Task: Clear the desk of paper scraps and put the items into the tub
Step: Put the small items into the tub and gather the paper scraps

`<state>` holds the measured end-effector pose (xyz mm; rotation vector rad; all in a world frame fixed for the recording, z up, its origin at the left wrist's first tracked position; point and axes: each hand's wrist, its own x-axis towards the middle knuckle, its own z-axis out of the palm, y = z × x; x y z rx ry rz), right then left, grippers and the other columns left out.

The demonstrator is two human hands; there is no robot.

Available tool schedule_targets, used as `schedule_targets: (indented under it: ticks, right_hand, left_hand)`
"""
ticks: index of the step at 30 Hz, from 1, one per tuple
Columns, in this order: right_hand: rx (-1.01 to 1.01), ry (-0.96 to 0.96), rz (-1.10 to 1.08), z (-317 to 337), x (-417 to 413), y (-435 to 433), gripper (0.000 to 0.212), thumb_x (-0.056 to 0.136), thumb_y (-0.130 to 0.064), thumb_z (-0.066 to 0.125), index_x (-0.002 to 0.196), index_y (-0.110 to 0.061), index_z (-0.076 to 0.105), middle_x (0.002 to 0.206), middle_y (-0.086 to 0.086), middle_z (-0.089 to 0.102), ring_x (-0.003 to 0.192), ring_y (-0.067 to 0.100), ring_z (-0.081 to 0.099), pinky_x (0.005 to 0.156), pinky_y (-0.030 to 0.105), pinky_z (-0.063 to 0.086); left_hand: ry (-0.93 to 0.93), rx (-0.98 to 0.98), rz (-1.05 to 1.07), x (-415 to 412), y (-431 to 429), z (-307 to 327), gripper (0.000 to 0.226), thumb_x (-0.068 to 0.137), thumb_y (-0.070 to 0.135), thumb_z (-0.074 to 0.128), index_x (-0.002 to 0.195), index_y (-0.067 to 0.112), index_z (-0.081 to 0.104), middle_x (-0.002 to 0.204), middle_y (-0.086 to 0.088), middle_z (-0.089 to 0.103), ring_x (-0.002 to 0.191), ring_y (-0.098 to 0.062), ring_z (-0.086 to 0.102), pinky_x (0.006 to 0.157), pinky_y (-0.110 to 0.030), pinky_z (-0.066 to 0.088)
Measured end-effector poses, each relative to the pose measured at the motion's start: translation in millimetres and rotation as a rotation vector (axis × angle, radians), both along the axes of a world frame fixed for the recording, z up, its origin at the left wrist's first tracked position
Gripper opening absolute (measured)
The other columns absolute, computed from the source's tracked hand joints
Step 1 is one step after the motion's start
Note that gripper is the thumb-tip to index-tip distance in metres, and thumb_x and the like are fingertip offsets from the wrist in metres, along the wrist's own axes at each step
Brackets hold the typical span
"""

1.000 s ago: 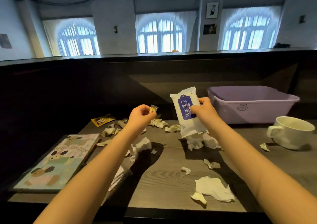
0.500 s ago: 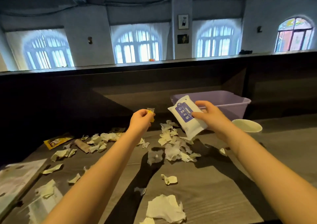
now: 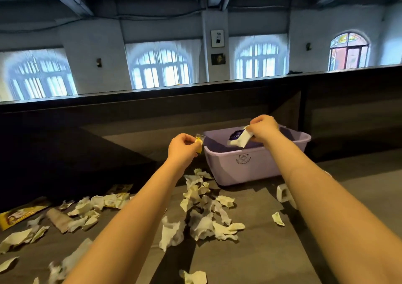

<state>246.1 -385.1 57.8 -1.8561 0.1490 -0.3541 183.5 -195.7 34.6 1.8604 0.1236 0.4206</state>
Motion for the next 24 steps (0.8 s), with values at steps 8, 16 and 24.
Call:
schedule_targets:
  ticks: [8,16,24]
  right_hand:
    - [-0.185,-0.022,-0.035,-18,0,3,0.023,0.089,-0.021,0.058,0.112,-0.015,0.061,0.116,0.011,0.062,0.108,0.03,0.058,0.095,0.044,0.049]
    - [-0.387,-0.14,0.089,-31,-19,2,0.027,0.092,-0.014,0.055,0.119,-0.014,0.058,0.119,0.008,0.061,0.103,0.02,0.056,0.078,0.027,0.044]
    - [-0.449,-0.204,0.164,-30,-37,8,0.027,0.092,-0.016,0.055,0.119,-0.015,0.057,0.12,0.007,0.06,0.106,0.019,0.056,0.084,0.03,0.049]
  left_hand:
    - [-0.014,0.086,-0.012,18,-14,2,0.01,0.087,0.011,0.062,0.095,0.015,0.062,0.097,-0.005,0.062,0.086,-0.015,0.059,0.062,-0.02,0.047]
    - [0.045,0.225,-0.093,29,-41,9,0.04,0.087,0.004,0.059,0.127,0.011,0.053,0.12,-0.01,0.06,0.099,-0.019,0.062,0.084,-0.03,0.055]
    - [-0.007,0.376,-0.059,12,-25,7,0.034,0.091,0.01,0.053,0.125,0.012,0.055,0.124,-0.008,0.058,0.108,-0.017,0.056,0.086,-0.028,0.048]
